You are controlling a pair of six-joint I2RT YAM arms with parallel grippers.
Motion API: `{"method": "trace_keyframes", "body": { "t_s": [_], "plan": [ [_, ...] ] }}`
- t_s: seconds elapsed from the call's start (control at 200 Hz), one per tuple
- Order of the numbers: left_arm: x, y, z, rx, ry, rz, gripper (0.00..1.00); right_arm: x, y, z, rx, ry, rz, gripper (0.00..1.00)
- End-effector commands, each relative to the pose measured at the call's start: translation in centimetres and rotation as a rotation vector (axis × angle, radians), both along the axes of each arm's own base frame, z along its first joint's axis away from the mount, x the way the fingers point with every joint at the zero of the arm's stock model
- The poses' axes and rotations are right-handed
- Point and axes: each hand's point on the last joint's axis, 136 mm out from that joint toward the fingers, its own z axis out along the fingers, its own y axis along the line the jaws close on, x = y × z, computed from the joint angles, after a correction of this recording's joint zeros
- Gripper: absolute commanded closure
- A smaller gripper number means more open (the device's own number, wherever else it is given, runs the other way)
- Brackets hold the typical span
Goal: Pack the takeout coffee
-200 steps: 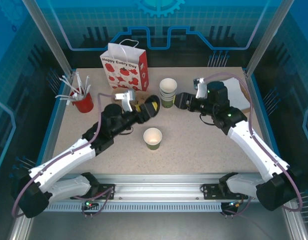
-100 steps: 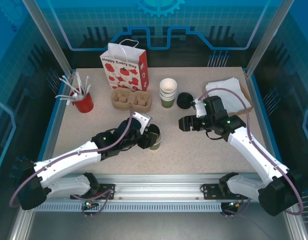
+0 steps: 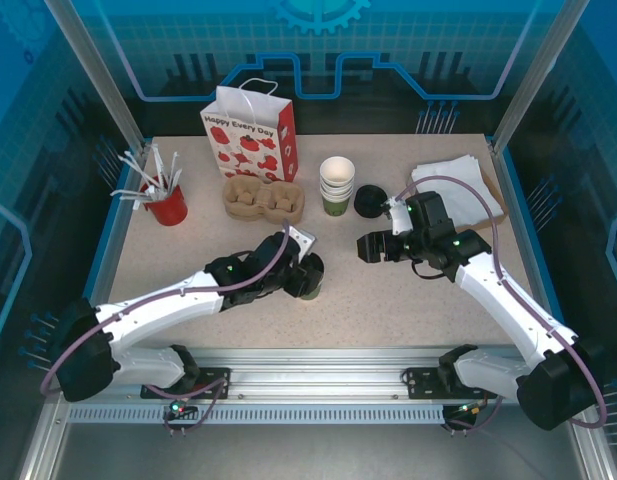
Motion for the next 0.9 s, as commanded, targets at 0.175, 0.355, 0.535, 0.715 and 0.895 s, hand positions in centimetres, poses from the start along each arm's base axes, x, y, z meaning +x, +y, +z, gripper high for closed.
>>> {"method": "trace_keyframes", "body": {
  "t_s": [0.175, 0.355, 0.535, 0.715, 0.895],
  "plan": [
    [0.3, -0.2, 0.3, 0.056, -0.016, -0.017, 0.33, -0.1, -0.1, -0.4, -0.007, -0.001, 0.003, 0.19],
    [0.3, -0.2, -0.1, 0.097, -0.008, -0.024, 0.32, -0.1, -0.1, -0.3, -0.008, -0.002, 0.004, 0.19],
    [0.2, -0.3, -0.6, 0.114, 0.006, -0.034, 0.31, -0.1, -0.1, -0.5, -0.009, 0.001, 0.004, 0.19],
    [0.1, -0.3, -0.9, 0.126, 0.016, -0.038, 0.31, 0.0, 0.0, -0.5, -0.009, 0.003, 0.007, 0.19],
    [0.0, -0.4, -1.5, 0.137, 0.032, -0.045, 0.30, 0.0, 0.1, -0.6, -0.009, 0.006, 0.010, 0.19]
  ]
}}
